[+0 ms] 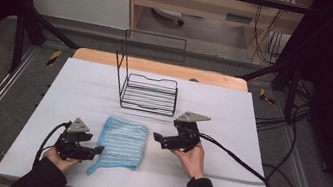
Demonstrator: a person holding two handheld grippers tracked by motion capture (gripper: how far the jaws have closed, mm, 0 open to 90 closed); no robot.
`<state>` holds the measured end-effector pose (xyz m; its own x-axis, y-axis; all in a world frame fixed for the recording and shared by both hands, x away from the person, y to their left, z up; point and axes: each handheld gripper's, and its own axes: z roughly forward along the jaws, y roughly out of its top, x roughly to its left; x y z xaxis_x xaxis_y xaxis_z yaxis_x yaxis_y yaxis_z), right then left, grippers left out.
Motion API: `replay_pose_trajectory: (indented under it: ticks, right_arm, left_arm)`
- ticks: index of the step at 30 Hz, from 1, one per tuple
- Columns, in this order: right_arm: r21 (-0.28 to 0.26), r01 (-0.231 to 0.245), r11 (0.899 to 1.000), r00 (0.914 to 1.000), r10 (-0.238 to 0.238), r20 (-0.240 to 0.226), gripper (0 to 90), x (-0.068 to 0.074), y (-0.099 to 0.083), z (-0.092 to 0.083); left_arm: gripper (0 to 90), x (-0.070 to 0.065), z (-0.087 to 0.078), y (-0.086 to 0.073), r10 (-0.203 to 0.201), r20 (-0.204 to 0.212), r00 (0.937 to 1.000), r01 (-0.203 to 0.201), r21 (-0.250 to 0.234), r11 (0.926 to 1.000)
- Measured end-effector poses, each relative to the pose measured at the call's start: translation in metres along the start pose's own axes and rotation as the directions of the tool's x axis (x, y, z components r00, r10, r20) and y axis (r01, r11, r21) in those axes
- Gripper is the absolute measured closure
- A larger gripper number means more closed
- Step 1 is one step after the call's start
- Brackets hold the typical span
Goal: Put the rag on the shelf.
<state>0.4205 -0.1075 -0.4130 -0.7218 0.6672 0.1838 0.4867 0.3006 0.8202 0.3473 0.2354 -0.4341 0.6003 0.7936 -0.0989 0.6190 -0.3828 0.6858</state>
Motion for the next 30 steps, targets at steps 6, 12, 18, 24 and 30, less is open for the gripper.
replay_pose_trajectory:
  ticks: [6, 12, 18, 24, 30]
  right_arm:
    - [0.021, -0.023, 1.0, 0.9994, 0.023, 0.027, 16.6, 0.006, 0.001, 0.032]
    - [0.055, -0.111, 0.992, 0.9938, 0.111, 0.003, 34.4, 0.006, -0.001, 0.055]
    - [0.076, -0.153, 0.985, 0.9875, 0.155, -0.026, 49.1, 0.004, -0.005, 0.064]
    - [0.098, -0.162, 0.982, 0.9863, 0.164, -0.018, 60.8, 0.006, -0.011, 0.069]
    - [0.109, -0.187, 0.976, 0.9816, 0.19, -0.018, 61.6, 0.006, -0.011, 0.069]
  left_arm:
    - [38.1, 0.002, 0.005, -0.003, -0.013, 0.012, 0.9999, 0.012, 0.019, 0.9997]
    - [50.5, 0.001, 0.006, -0.003, -0.023, 0.041, 0.9989, 0.022, 0.028, 0.9994]
    - [59.4, -0.003, 0.008, -0.003, -0.016, 0.051, 0.9986, 0.014, 0.032, 0.9994]
    - [62.5, -0.004, 0.008, -0.004, -0.029, 0.054, 0.9981, 0.027, 0.039, 0.9989]
    - [65.6, -0.004, 0.008, -0.003, -0.044, 0.063, 0.997, 0.041, 0.052, 0.9978]
